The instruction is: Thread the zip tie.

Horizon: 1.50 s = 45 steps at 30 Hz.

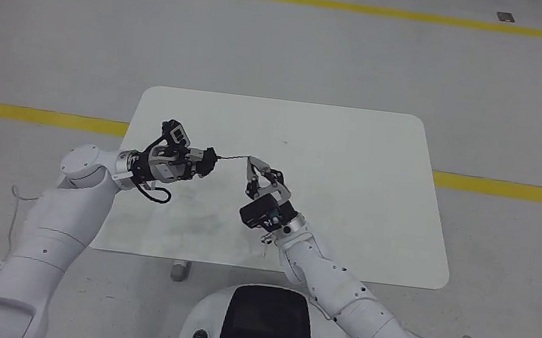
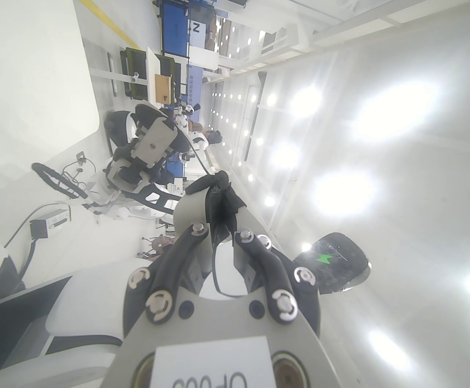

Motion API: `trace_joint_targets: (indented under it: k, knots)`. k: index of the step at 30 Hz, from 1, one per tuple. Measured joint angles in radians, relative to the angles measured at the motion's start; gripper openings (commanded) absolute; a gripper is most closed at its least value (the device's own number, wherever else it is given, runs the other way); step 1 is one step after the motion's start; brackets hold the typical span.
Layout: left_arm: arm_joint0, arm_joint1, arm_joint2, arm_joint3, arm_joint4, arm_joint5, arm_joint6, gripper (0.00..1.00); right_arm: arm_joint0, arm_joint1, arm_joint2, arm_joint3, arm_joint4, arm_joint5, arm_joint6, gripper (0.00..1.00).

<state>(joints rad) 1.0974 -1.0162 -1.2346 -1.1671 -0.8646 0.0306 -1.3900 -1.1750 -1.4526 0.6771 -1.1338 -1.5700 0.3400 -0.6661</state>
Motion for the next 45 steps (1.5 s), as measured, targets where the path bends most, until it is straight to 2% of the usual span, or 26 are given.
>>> trace_joint_targets:
  k: [35,41,43,44,45]
  knots:
    - [0.0,0.0,0.0,0.0,0.0,0.0,0.0,0.0,-0.029,0.009,0.049,-0.016,0.0,0.0,0.012,0.0]
    - [0.0,0.0,0.0,0.0,0.0,0.0,0.0,0.0,-0.053,0.01,0.09,-0.023,0.01,0.0,0.024,0.0]
    - [0.0,0.0,0.0,0.0,0.0,0.0,0.0,0.0,-0.063,0.011,0.106,-0.026,0.014,-0.004,0.029,0.38]
    - [0.0,0.0,0.0,0.0,0.0,0.0,0.0,0.0,-0.067,0.014,0.115,-0.027,0.015,-0.022,0.039,1.0]
    - [0.0,0.0,0.0,0.0,0.0,0.0,0.0,0.0,-0.068,0.016,0.121,-0.03,0.019,-0.048,0.047,1.0]
